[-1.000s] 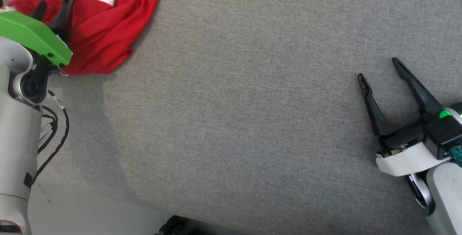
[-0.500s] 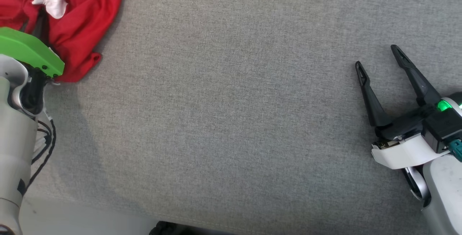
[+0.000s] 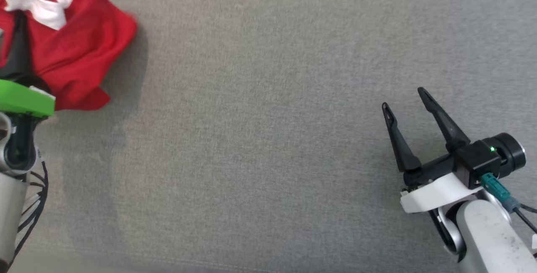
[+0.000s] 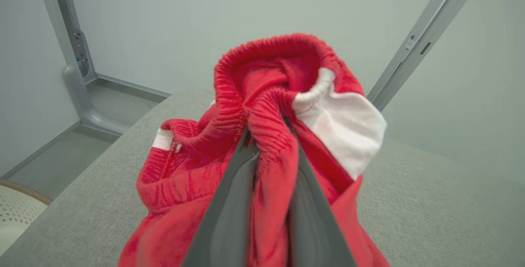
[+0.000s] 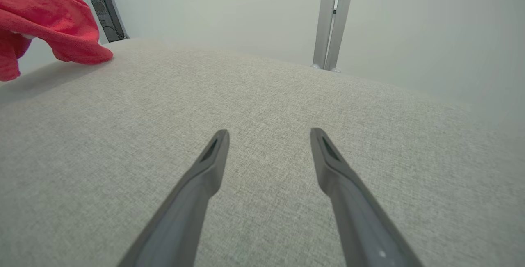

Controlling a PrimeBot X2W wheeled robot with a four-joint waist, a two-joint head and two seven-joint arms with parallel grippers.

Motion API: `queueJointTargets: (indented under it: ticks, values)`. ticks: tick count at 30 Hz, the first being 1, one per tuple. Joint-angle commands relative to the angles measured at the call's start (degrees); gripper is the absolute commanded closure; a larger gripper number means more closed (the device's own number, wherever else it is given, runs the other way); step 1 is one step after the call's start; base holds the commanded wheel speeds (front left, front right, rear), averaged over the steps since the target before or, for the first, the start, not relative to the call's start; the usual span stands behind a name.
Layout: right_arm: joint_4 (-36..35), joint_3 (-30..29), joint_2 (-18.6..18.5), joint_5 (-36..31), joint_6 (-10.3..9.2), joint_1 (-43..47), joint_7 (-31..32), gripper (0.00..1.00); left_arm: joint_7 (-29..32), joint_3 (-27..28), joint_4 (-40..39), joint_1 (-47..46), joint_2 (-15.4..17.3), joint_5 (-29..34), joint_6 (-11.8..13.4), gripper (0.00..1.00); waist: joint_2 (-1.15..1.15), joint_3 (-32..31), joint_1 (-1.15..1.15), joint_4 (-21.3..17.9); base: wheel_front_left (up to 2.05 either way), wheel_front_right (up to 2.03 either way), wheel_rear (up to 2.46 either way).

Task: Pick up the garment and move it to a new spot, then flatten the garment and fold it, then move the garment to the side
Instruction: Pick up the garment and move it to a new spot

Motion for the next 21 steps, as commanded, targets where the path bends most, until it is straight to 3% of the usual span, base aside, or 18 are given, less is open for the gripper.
queueJointTargets:
  ticks: [1, 5, 8, 14, 21]
  values:
    - [0.23, 0.05, 0.76, 0.29, -0.06, 1.37, 0.02, 0.00, -0.25, 1.97, -2.17, 2.85, 0.37, 1.10, 0.03, 1.00, 0.00, -7.90, 0.00, -4.62, 0.00, 0.00, 0.00]
    - [0.05, 0.00, 2.55, 0.38, -0.06, 2.91, 0.02, 0.00, -0.24, 7.75, -10.98, 10.19, -1.25, 3.51, 0.60, 1.00, 0.00, -12.50, 0.00, -8.64, 0.00, 0.00, 0.00]
    - [-0.06, -0.15, 3.35, 0.39, -0.06, 4.13, 0.02, 0.00, -0.24, 8.50, -16.78, 14.81, -2.67, 4.71, 1.62, 1.00, 0.00, -14.81, 0.00, -11.66, 0.00, 0.00, 0.00]
    - [0.08, -0.55, 4.04, 0.47, -0.06, 6.53, 0.02, 0.00, 0.33, 4.23, -24.71, 19.54, -7.22, 5.91, 3.81, 1.00, 0.00, -17.66, 0.00, -17.31, 0.00, 0.00, 0.00]
    - [-0.51, -0.31, 4.65, 0.77, -0.06, 7.29, 0.02, 0.00, 1.10, -3.22, -23.47, 16.80, -13.85, 9.01, 3.22, 1.00, 0.00, -16.43, 0.00, -22.37, 0.00, 0.00, 0.00]
